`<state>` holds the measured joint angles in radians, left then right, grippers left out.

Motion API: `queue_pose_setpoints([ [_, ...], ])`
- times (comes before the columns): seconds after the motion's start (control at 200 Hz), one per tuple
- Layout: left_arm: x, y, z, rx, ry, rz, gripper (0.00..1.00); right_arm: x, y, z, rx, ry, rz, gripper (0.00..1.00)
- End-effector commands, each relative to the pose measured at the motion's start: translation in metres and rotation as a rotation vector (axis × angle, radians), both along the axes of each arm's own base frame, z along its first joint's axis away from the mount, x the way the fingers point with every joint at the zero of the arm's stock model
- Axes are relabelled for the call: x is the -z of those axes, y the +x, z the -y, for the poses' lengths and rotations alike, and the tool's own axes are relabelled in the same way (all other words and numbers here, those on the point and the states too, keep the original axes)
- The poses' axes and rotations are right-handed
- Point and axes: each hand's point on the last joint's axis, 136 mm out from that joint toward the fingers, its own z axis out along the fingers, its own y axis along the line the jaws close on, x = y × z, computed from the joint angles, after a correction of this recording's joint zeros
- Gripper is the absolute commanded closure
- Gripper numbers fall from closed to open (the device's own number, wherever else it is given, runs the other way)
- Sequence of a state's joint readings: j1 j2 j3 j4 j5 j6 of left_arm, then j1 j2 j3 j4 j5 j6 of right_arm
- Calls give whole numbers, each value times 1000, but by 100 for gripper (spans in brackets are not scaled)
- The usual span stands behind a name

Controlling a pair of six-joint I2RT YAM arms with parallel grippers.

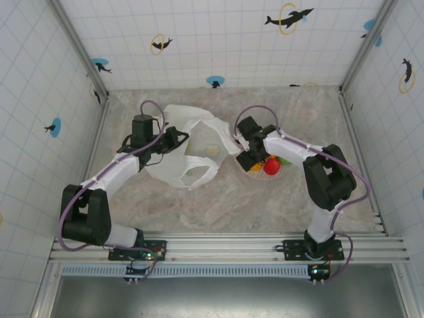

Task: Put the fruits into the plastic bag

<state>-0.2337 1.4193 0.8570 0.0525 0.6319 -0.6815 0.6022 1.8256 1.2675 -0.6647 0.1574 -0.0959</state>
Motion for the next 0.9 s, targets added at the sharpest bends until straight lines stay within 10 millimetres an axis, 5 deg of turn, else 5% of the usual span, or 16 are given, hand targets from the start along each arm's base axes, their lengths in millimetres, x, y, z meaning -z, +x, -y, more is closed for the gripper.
queue_pose_setpoints([
  [0.0, 3, 2, -3, -3, 4, -16, 100, 2, 3, 0, -4, -10, 10, 16],
  [0.315, 2, 2, -3, 0, 1, -16, 100, -19, 4, 2, 17, 39, 61, 28],
  [0.656, 2, 2, -2, 0, -4, -20, 100, -86, -2, 3, 43, 257, 210, 31],
  [0.891, 2, 2, -1, 1, -10, -23, 100, -150, -31, -58, -163, 585, 333, 31],
])
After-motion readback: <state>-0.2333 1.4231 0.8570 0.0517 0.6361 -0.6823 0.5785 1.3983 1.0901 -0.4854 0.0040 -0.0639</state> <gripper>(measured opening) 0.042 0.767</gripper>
